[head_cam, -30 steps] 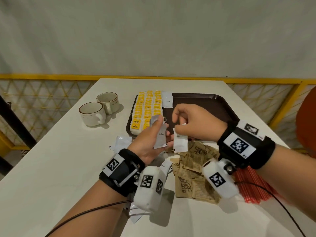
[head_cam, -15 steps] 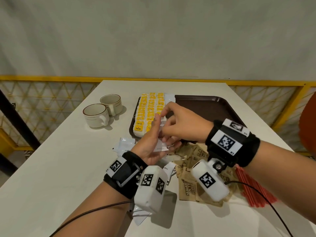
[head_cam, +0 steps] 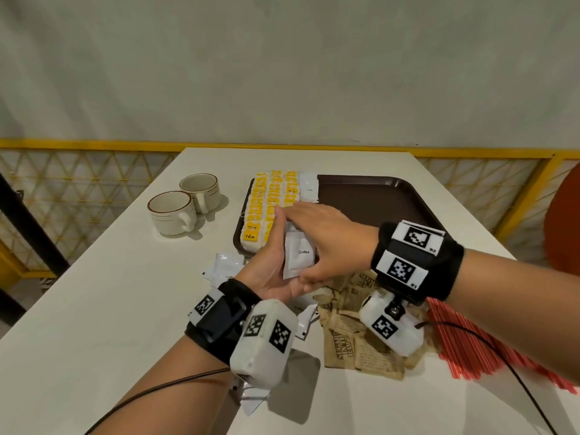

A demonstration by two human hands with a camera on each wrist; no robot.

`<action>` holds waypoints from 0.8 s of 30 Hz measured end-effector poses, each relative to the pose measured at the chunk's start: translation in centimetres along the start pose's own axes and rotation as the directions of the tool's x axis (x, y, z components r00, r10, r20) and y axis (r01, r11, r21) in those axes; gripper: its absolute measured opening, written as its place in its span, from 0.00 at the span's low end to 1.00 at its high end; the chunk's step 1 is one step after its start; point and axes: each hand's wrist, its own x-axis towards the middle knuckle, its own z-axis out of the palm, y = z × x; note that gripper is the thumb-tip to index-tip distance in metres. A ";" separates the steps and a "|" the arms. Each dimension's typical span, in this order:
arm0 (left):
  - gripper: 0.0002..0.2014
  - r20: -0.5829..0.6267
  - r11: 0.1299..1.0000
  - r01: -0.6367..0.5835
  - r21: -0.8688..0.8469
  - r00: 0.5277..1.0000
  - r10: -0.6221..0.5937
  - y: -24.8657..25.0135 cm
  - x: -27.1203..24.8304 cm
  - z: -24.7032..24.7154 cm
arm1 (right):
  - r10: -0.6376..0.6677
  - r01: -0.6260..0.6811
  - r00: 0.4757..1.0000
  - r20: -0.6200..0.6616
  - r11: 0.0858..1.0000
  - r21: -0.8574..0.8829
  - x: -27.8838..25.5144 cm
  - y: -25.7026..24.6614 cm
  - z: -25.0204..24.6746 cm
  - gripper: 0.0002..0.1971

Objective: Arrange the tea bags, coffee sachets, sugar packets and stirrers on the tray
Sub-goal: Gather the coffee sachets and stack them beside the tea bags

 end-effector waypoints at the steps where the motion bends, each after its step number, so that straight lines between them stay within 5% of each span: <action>1: 0.35 -0.010 1.000 0.001 0.025 1.000 -0.001 0.0 0.1 -0.1 | 0.012 -0.012 1.000 -0.001 1.000 -0.001 0.2 0.1 0.1 0.49; 6: 0.35 -0.015 0.990 -0.025 0.135 0.999 0.028 -0.1 0.2 -0.4 | 0.075 -0.094 0.982 0.173 0.990 0.105 0.5 0.1 -0.3 0.37; 9: 0.25 -0.012 0.982 -0.104 0.159 0.994 0.107 -0.5 0.1 -0.5 | 0.065 -0.124 0.961 0.270 0.971 0.206 0.8 0.5 -0.8 0.41; 16: 0.23 -0.032 0.974 -0.101 0.205 0.994 0.109 0.2 0.1 -0.6 | 0.097 -0.105 0.978 0.184 0.994 0.035 0.5 -0.3 -0.5 0.62; 19: 0.27 0.003 0.971 -0.120 0.207 0.993 0.122 0.2 0.1 -0.3 | 0.090 -0.090 0.991 0.095 0.996 -0.001 0.5 -0.4 0.4 0.58; 24: 0.20 0.000 0.973 -0.146 0.181 0.989 0.148 -0.1 0.0 -0.7 | 0.071 -0.076 0.992 0.102 0.996 0.051 0.5 -0.2 -0.1 0.46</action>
